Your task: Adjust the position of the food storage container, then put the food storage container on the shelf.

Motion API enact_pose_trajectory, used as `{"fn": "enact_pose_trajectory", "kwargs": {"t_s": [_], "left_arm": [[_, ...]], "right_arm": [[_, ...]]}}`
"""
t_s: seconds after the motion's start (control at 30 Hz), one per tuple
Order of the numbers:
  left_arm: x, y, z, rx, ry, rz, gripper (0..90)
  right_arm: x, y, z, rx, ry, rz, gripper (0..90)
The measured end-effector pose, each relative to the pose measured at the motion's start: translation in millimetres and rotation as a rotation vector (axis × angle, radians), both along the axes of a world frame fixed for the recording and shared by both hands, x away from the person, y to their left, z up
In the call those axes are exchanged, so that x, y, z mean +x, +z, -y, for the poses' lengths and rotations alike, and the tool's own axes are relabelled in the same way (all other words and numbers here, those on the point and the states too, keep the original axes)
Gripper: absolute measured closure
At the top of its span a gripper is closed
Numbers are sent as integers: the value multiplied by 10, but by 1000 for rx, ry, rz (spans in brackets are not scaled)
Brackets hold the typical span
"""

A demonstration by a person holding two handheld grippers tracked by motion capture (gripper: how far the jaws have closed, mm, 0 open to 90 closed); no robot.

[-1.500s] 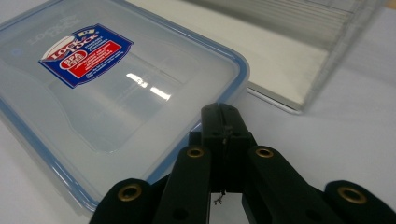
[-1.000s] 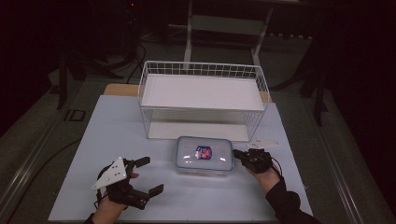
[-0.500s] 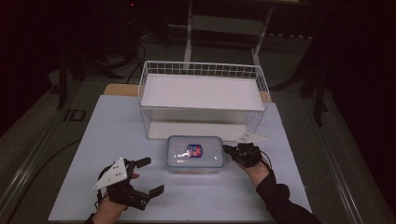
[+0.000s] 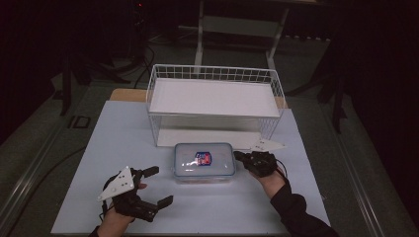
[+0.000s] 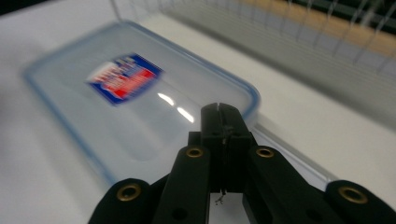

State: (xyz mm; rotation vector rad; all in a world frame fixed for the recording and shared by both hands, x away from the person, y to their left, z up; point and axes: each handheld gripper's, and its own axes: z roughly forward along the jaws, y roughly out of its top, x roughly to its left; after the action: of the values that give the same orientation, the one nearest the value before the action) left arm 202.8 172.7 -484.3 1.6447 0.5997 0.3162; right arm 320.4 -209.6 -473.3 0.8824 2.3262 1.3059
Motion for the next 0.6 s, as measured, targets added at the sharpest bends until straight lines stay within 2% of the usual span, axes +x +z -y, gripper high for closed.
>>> {"fn": "enact_pose_trajectory", "kwargs": {"t_s": [0.1, 0.2, 0.27, 0.3, 0.37, 0.43, 0.47, 0.57, 0.6], "left_arm": [[16, 5, 6, 2, 11, -6, 0], [40, 21, 15, -4, 24, -13, 0], [65, 54, 28, 10, 33, -9, 0], [70, 63, 31, 10, 36, -11, 0], [105, 104, 35, 1, 32, -21, 0], [133, 152, 44, 8, 37, -21, 0], [151, 179, 47, 19, 39, -23, 0], [223, 251, 57, 38, 40, -34, 0], [252, 269, 58, 40, 43, -33, 0]], "right_arm": [[-118, 72, 57, 44, 31, 26, 782], [-223, 142, 122, 89, 42, 49, 650], [-308, 199, 163, 100, 49, 82, 535], [-344, 229, 183, 107, 50, 90, 437], [-382, 263, 208, 134, 57, 95, 362], [-433, 313, 236, 162, 73, 104, 177], [-444, 326, 236, 157, 82, 104, 138], [-476, 357, 256, 171, 97, 111, 105], [-490, 364, 265, 175, 103, 136, 105]]}}
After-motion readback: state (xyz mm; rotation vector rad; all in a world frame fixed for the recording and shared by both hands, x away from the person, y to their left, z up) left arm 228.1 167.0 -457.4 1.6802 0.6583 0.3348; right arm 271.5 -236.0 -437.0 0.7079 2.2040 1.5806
